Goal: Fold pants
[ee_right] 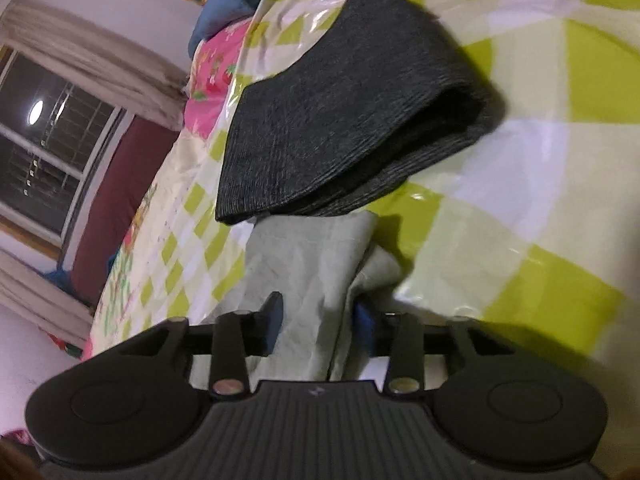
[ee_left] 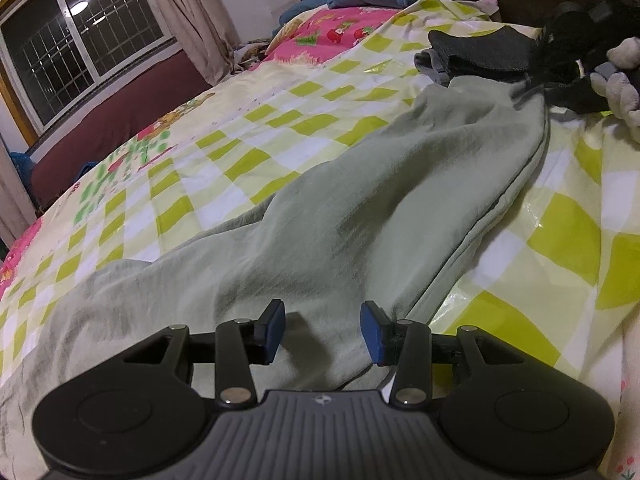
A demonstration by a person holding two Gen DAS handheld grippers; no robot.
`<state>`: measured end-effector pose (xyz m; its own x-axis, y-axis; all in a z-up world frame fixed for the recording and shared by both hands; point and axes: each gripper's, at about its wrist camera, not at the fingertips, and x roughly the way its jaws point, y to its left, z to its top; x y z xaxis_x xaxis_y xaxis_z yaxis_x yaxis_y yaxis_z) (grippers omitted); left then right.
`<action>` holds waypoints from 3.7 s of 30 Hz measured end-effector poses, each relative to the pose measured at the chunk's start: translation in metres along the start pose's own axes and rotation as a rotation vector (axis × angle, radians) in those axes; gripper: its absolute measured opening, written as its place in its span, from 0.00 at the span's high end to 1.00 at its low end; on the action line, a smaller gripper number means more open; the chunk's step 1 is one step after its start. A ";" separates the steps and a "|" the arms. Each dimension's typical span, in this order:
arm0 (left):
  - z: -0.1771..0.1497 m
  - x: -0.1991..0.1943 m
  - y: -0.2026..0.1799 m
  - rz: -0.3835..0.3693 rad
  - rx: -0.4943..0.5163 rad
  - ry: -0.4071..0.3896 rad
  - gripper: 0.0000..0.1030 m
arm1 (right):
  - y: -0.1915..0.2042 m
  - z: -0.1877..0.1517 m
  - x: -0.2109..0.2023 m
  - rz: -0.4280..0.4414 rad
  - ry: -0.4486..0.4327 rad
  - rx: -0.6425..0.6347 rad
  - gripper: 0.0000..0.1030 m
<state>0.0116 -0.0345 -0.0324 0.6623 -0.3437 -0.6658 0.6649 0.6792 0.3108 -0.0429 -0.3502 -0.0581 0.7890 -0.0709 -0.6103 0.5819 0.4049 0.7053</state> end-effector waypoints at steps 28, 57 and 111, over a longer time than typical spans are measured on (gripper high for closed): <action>-0.015 -0.006 0.012 -0.011 -0.127 -0.093 0.36 | 0.160 -0.076 0.009 0.239 0.293 -0.856 0.80; -0.027 0.009 0.024 -0.045 -0.179 -0.133 0.22 | 0.173 -0.095 0.073 0.079 0.524 -1.446 0.60; -0.027 0.014 0.027 -0.068 -0.196 -0.127 0.20 | 0.216 -0.094 0.106 0.023 0.371 -1.403 0.90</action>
<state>0.0293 -0.0036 -0.0519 0.6646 -0.4629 -0.5865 0.6379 0.7603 0.1229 0.1476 -0.1850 -0.0043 0.5733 0.0954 -0.8138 -0.2697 0.9598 -0.0775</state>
